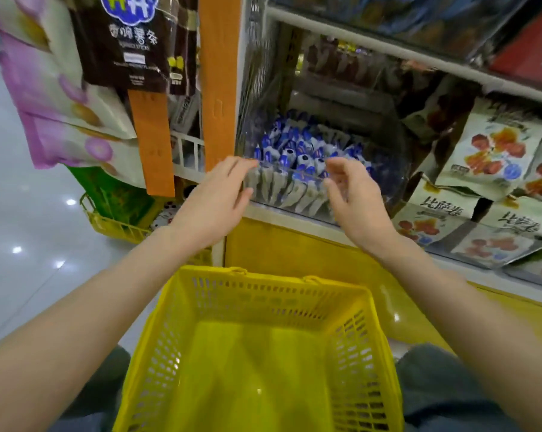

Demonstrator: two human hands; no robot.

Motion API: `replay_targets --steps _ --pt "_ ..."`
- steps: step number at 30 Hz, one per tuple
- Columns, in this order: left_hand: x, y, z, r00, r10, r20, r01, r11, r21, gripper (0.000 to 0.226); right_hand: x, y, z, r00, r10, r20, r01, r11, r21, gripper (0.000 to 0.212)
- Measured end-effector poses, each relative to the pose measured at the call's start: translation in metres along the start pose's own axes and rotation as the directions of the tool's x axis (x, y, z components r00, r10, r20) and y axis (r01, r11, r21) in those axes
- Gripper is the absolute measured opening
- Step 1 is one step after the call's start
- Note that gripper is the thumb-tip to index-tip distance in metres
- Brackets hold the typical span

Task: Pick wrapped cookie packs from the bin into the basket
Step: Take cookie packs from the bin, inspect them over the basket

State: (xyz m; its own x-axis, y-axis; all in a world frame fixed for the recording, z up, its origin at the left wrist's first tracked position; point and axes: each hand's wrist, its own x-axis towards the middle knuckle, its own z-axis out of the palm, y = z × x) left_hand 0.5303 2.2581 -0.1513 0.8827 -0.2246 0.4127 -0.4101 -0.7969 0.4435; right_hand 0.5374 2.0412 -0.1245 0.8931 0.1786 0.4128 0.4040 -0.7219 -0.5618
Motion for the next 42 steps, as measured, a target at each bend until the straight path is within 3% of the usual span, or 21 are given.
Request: replay_targets --steps 6,10,18,20,23,25,27,29,31,33,35,38,42 --pt "0.040 -0.017 0.004 0.967 0.227 0.111 -0.249 0.934 0.255 0.041 0.121 -0.005 0.053 0.981 0.025 0.192 -0.010 0.997 -0.079 0.026" --pt "0.041 -0.029 0.006 0.950 0.282 0.132 -0.307 0.922 0.238 0.040 0.144 0.000 0.084 0.912 0.062 0.407 -0.004 0.990 -0.142 0.027" --pt "0.039 -0.023 -0.003 0.954 0.251 0.162 -0.274 0.951 0.142 0.042 0.153 0.001 0.088 0.926 0.175 0.334 -0.131 0.980 -0.151 0.012" --pt "0.035 -0.019 -0.005 0.965 0.218 0.147 -0.234 0.967 0.101 0.042 0.147 -0.003 0.083 0.951 0.197 0.238 -0.195 0.980 -0.034 0.008" --pt "0.021 -0.011 -0.009 0.980 0.140 0.139 -0.150 0.987 0.063 0.042 0.134 -0.011 0.062 0.972 0.235 -0.021 -0.231 0.966 0.116 0.008" --pt "0.006 -0.002 -0.011 0.988 0.051 0.149 -0.047 0.998 -0.030 0.041 0.116 -0.018 0.041 0.962 0.214 -0.170 -0.175 0.960 0.219 0.007" --pt "-0.011 0.009 -0.011 0.987 -0.046 0.151 0.073 0.981 -0.179 0.039 0.090 -0.025 0.021 0.960 0.163 -0.226 -0.080 0.938 0.337 0.007" --pt "-0.026 0.021 -0.007 0.962 -0.190 0.199 0.257 0.876 -0.409 0.039 0.056 -0.027 0.008 0.976 0.145 -0.163 -0.063 0.903 0.425 0.011" --pt "-0.037 0.030 0.001 0.881 -0.327 0.341 0.472 0.627 -0.620 0.041 0.019 -0.024 0.004 0.989 0.149 -0.015 -0.121 0.855 0.504 0.014" --pt "-0.045 0.037 0.010 0.786 -0.380 0.487 0.615 0.396 -0.682 0.044 -0.013 -0.020 0.005 0.971 0.170 0.170 -0.238 0.790 0.565 0.016" --pt "-0.053 0.044 0.019 0.717 -0.372 0.590 0.689 0.251 -0.680 0.034 -0.040 -0.014 0.010 0.930 0.195 0.313 -0.351 0.729 0.587 0.016" --pt "-0.065 0.050 0.032 0.697 -0.336 0.634 0.716 0.267 -0.645 0.018 -0.067 -0.007 0.020 0.876 0.242 0.418 -0.465 0.655 0.595 0.014" --pt "-0.077 0.047 0.046 0.680 -0.396 0.618 0.733 0.331 -0.594 0.026 -0.083 -0.001 0.036 0.827 0.296 0.479 -0.547 0.622 0.560 0.013"
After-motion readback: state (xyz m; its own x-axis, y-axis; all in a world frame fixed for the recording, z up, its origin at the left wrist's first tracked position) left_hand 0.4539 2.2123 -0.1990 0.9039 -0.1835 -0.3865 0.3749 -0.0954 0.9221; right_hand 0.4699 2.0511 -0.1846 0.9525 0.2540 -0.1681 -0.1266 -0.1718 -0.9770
